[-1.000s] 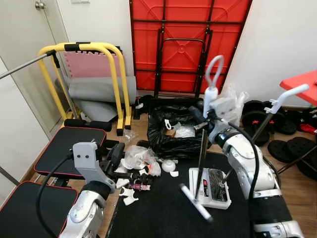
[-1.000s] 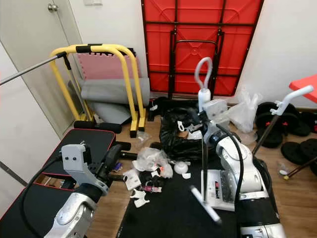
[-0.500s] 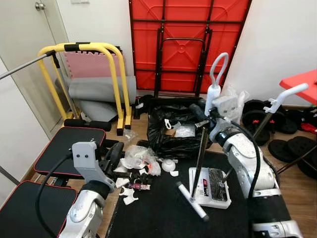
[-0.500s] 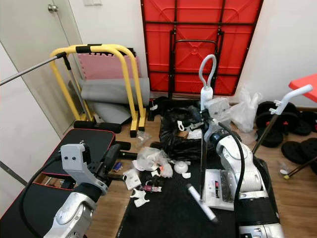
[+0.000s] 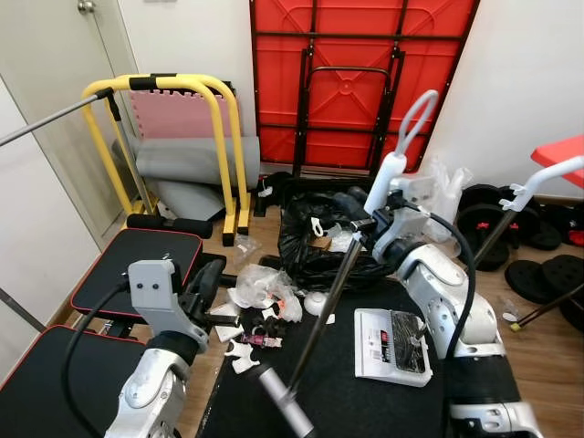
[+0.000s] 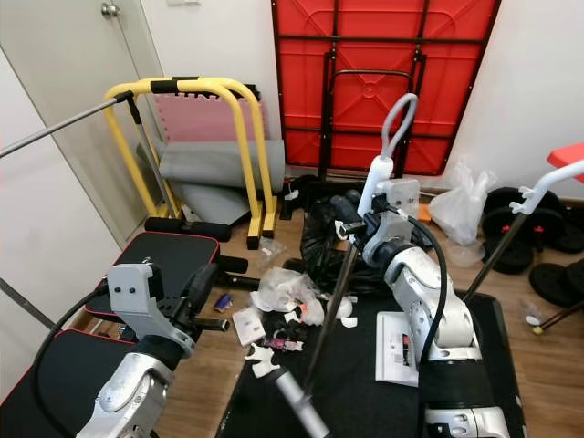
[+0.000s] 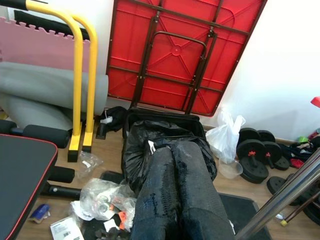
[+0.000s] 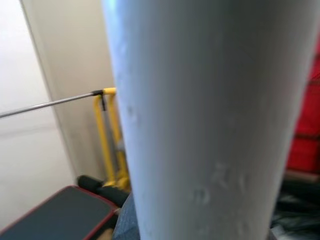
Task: Sweep floor
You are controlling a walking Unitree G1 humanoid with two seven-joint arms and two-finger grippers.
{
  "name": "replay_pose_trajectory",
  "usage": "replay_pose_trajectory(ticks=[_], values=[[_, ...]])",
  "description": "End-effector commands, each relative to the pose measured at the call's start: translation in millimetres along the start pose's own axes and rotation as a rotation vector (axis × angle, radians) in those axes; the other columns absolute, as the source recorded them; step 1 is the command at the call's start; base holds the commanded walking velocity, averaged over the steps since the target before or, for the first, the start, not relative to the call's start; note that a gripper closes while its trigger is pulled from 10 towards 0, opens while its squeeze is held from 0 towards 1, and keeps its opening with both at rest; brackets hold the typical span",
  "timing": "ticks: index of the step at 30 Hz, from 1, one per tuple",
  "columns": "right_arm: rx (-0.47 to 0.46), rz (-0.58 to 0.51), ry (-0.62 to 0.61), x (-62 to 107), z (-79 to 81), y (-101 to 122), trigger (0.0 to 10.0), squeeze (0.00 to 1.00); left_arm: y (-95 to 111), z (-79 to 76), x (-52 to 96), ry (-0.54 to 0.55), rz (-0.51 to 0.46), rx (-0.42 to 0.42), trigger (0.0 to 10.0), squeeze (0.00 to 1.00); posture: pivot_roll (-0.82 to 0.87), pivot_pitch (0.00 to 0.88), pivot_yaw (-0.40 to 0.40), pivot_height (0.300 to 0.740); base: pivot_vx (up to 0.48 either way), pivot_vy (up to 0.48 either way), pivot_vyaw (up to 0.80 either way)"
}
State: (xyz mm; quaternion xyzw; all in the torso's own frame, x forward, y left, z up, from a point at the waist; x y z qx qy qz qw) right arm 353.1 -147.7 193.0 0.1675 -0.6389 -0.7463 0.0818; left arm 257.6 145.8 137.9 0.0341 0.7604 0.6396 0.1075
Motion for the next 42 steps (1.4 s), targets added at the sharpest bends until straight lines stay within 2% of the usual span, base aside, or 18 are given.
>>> replay_pose_trajectory(ticks=[1, 2, 3, 7, 27, 38, 42], values=[[0.016, -0.084, -0.011, -1.3, 1.2, 18, 0.0, 0.00, -3, 0.7, -0.1, 0.012, 0.006, 0.004, 10.0, 0.00, -0.08, 0.000, -0.049, 0.740, 0.000, 0.000, 0.00], [0.016, -0.084, -0.011, -1.3, 1.2, 18, 0.0, 0.00, -3, 0.7, -0.1, 0.012, 0.006, 0.004, 10.0, 0.00, -0.08, 0.000, -0.049, 0.740, 0.000, 0.000, 0.00], [0.029, -0.086, -0.025, -1.7, -0.3, 20, 10.0, 0.00, -2, 1.8, -0.2, 0.018, 0.002, 0.002, 10.0, 0.00, -0.09, 0.000, -0.049, 0.740, 0.000, 0.000, 0.00], [0.048, -0.072, -0.022, -2.2, 0.0, 20, 10.0, 0.00, -1, 6.1, -0.6, 0.040, -0.008, 0.015, 10.0, 0.00, -0.09, 0.000, -0.049, 0.740, 0.000, 0.000, 0.00], [-0.043, -0.058, 0.026, -2.1, 6.9, 17, 10.0, 0.00, -6, 7.8, -0.9, 0.050, 0.026, 0.010, 10.0, 0.00, -0.10, 0.000, -0.041, 0.740, 0.000, 0.000, 0.00], [-0.038, -0.049, 0.072, -0.4, 14.7, 14, 10.0, 0.00, -8, 5.1, 0.2, 0.023, 0.030, 0.025, 10.0, 0.00, -0.09, 0.000, -0.034, 0.740, 0.000, 0.000, 0.00], [-0.033, -0.045, 0.105, 1.1, 18.9, 13, 10.0, 0.00, -8, 4.5, 0.7, 0.019, 0.029, 0.030, 10.0, 0.00, -0.09, 0.000, -0.038, 0.740, 0.249, 0.000, 0.80]])
Point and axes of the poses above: a point about 5 cm out from each wrist's last joint towards the gripper, its own x axis pointing back from the gripper into the wrist, its own y axis along the axis of the wrist's last joint, z = x × y, the point moved 3 cm from there along -x, pointing out of the wrist towards the gripper, and after that the axes turned 3 degrees about -x, right-handed, at the moved point
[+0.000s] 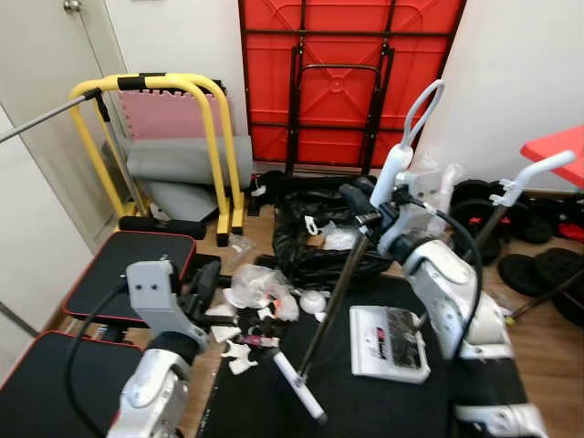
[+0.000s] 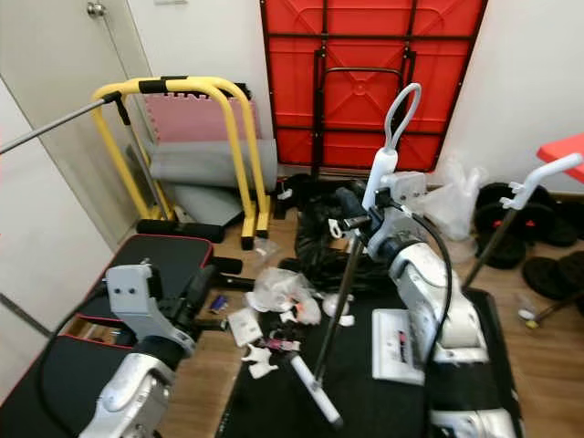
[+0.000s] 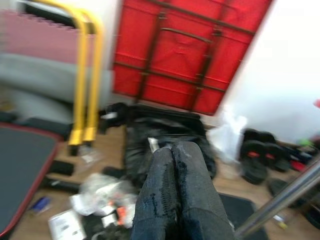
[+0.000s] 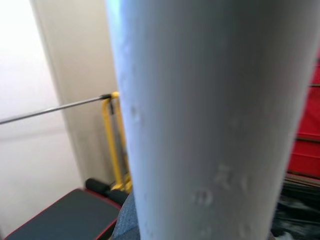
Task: Sweep floor
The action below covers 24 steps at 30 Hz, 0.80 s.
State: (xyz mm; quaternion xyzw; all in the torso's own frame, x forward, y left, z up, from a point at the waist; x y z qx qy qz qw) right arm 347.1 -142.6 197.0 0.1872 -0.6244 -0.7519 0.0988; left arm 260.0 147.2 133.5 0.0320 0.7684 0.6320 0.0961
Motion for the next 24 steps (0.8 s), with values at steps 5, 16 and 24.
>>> replay_pose_trajectory(ticks=[5, 16, 24], values=[[-0.053, 0.003, 0.049, -3.3, 11.3, 3, 10.0, 0.00, -2, 1.5, 2.0, -0.005, 0.016, 0.010, 10.0, 0.00, -0.09, 0.000, -0.040, 0.740, 0.261, 0.000, 0.16], [-0.044, 0.029, 0.061, -1.6, 16.4, -2, 10.0, 0.00, -1, 0.9, 2.3, -0.014, 0.011, 0.009, 10.0, 0.00, -0.09, 0.000, -0.041, 0.740, 0.305, 0.000, 0.22], [-0.038, 0.010, 0.049, -2.8, 16.3, 5, 10.0, 0.00, 1, 1.0, 3.4, -0.017, 0.010, 0.011, 10.0, 0.00, -0.09, 0.000, -0.037, 0.740, 0.310, 0.000, 0.00]])
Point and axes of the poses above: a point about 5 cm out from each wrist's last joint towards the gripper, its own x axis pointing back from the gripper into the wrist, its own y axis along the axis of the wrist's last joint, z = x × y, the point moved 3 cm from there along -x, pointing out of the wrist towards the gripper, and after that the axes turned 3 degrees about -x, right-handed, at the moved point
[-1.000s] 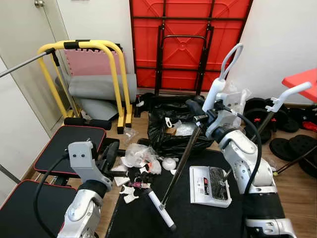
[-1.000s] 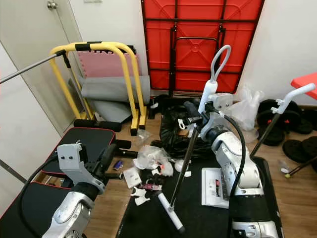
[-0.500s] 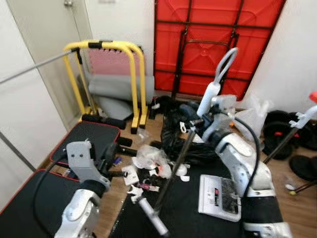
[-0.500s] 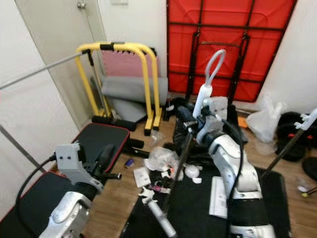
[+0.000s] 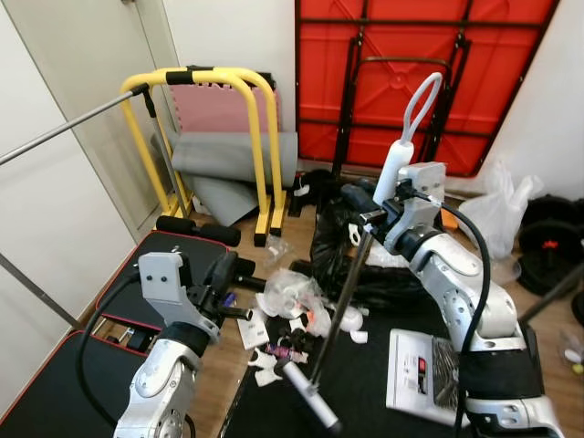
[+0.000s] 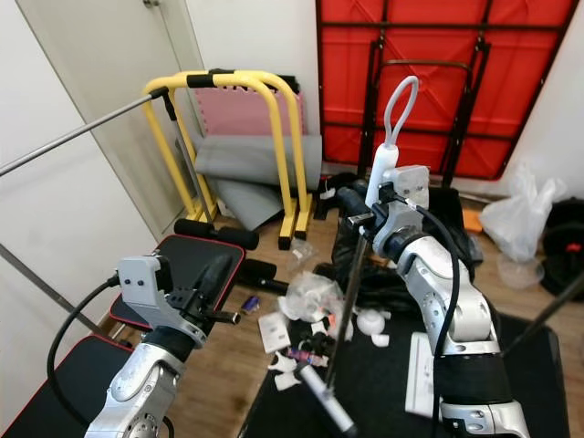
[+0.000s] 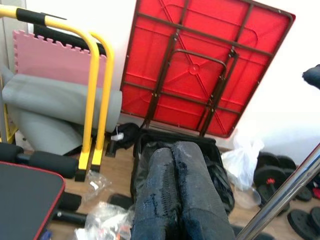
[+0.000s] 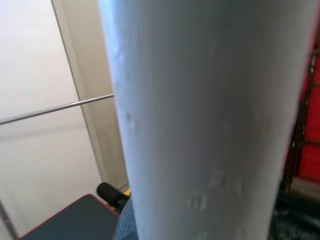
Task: Sweep floor
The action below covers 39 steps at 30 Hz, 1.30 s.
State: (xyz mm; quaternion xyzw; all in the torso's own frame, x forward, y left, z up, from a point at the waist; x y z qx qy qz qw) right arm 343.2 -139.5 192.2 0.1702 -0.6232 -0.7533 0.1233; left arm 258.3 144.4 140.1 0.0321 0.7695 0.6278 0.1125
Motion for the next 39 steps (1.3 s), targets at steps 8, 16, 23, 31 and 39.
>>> replay_pose_trajectory(ticks=[8, 16, 23, 31, 39], values=[[-0.034, -0.076, -0.001, -7.1, 10.0, 17, 10.0, 0.00, -4, 5.7, 3.7, 0.005, 0.035, 0.002, 10.0, 0.00, -0.09, 0.000, -0.033, 0.740, 0.306, 0.000, 0.00], [-0.076, -0.116, -0.074, -9.9, 5.8, 26, 10.0, 0.00, -4, 6.3, 5.1, 0.011, 0.039, -0.004, 10.0, 0.00, -0.08, 0.000, -0.033, 0.740, 0.259, 0.000, 0.00], [-0.213, -0.143, -0.178, -12.5, -6.1, 33, 10.0, 0.00, -4, 9.5, 6.8, 0.041, 0.052, 0.002, 10.0, 0.00, -0.08, 0.000, -0.031, 0.740, 0.000, 0.000, 0.00], [-0.047, -0.192, -0.293, -17.3, -15.9, 45, 10.0, 0.00, -5, 10.3, 9.9, 0.045, 0.068, 0.012, 10.0, 0.00, -0.07, 0.000, -0.032, 0.740, 0.000, 0.000, 0.00], [0.027, -0.166, -0.362, -20.6, -17.8, 36, 10.0, 0.00, -4, 10.5, 12.0, 0.046, 0.076, 0.006, 10.0, 0.00, -0.07, 0.000, -0.028, 0.740, 0.000, 0.000, -0.39]])
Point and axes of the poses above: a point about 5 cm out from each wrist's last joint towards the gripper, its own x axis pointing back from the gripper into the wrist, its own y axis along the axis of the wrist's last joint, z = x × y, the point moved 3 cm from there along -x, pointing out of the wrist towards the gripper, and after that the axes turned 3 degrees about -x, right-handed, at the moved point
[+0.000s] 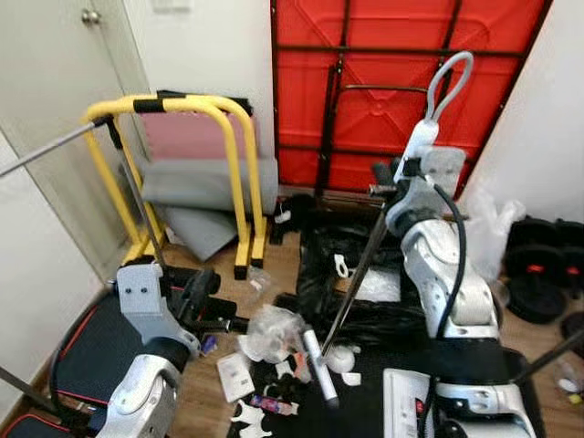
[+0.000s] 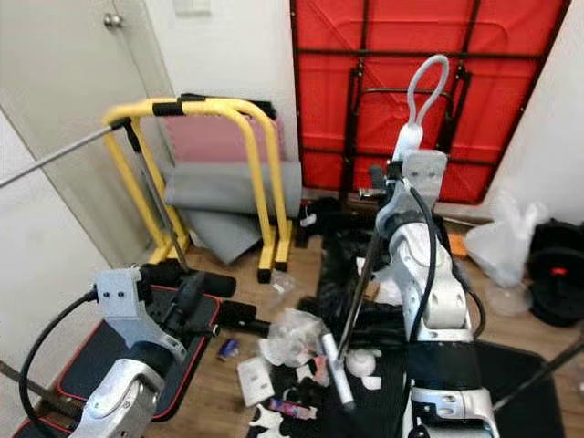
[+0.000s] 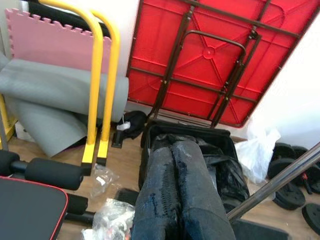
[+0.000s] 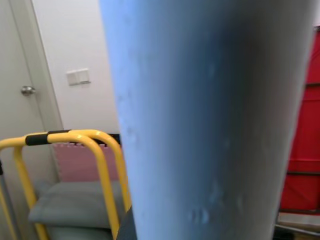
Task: Sweep floor
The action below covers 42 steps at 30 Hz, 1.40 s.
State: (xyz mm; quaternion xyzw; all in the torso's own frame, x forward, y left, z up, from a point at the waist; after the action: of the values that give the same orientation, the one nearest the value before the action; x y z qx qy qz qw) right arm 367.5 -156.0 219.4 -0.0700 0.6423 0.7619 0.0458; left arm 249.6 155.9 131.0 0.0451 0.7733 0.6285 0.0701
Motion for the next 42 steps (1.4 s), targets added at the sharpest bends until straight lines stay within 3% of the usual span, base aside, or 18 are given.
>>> replay_pose_trajectory(ticks=[1, 5, 8, 9, 16, 19, 21, 23, 27, 28, 29, 42], values=[[-0.031, -0.036, 0.006, -2.2, 2.6, 6, 10.0, 0.00, 2, -0.5, 0.7, -0.004, 0.005, -0.004, 10.0, 0.00, -0.07, 0.000, -0.028, 0.740, 0.000, 0.000, -0.80], [-0.020, -0.035, 0.006, -2.9, 0.5, 5, 10.0, 0.00, 1, -2.2, 2.3, -0.014, 0.012, -0.004, 10.0, 0.00, -0.07, 0.002, -0.022, 0.740, 0.000, 0.000, -0.20], [-0.089, -0.037, 0.054, -4.4, 2.8, 7, 10.0, 0.00, 1, -6.5, 5.5, -0.031, 0.024, 0.001, 10.0, 0.00, -0.06, 0.014, -0.018, 0.740, 0.000, 0.000, 0.00], [-0.169, -0.062, 0.110, -5.4, 8.0, 13, 10.0, 0.00, 1, -10.7, 8.8, -0.044, 0.032, 0.006, 10.0, 0.00, -0.06, 0.027, -0.016, 0.740, 0.000, 0.000, 0.00], [-0.269, -0.136, 0.186, -8.2, 17.6, 27, 10.0, 0.00, 3, -19.6, 16.3, -0.064, 0.040, 0.011, 10.0, 0.00, -0.05, 0.063, -0.013, 0.740, 0.000, 0.000, 0.00], [-0.321, -0.197, 0.209, -19.2, 20.5, 42, 10.0, 0.00, 7, -35.1, 29.8, -0.194, 0.080, -0.086, 10.0, 0.00, -0.05, 0.146, -0.018, 0.740, 0.000, 0.000, 0.00], [-0.327, -0.206, 0.210, -22.1, 21.0, 45, 10.0, 0.00, 8, -37.1, 32.6, -0.217, 0.088, -0.098, 10.0, 0.00, -0.05, 0.146, -0.018, 0.740, 0.000, 0.000, 0.00], [-0.344, -0.220, 0.219, -28.9, 24.1, 49, 10.0, 0.00, 9, -54.1, 41.1, -0.283, 0.103, -0.021, 10.0, 0.00, -0.04, 0.207, -0.020, 0.740, 0.000, 0.000, 0.00], [-0.350, -0.220, 0.223, -30.7, 25.1, 50, 10.0, 0.00, 9, -62.0, 43.5, -0.316, 0.110, -0.014, 10.0, 0.00, -0.03, 0.218, -0.019, 0.740, 0.000, 0.000, 0.00], [-0.352, -0.218, 0.216, -33.1, 23.4, 48, 10.0, 0.00, 12, -71.7, 48.9, -0.365, 0.115, 0.002, 10.0, 0.00, -0.01, 0.275, -0.011, 0.740, 0.000, 0.000, 0.00], [-0.354, -0.215, 0.210, -34.8, 22.4, 46, 10.0, 0.00, 14, -75.5, 51.3, -0.388, 0.117, 0.014, 10.0, 0.00, -0.01, 0.275, -0.011, 0.740, 0.000, 0.000, 0.00], [-0.396, -0.213, 0.177, -37.8, 18.6, 34, 10.0, 0.00, 23, -88.9, 64.9, -0.453, 0.134, 0.039, 10.0, 0.00, 0.00, 0.334, 0.018, 0.740, 0.000, 0.000, 0.00]])
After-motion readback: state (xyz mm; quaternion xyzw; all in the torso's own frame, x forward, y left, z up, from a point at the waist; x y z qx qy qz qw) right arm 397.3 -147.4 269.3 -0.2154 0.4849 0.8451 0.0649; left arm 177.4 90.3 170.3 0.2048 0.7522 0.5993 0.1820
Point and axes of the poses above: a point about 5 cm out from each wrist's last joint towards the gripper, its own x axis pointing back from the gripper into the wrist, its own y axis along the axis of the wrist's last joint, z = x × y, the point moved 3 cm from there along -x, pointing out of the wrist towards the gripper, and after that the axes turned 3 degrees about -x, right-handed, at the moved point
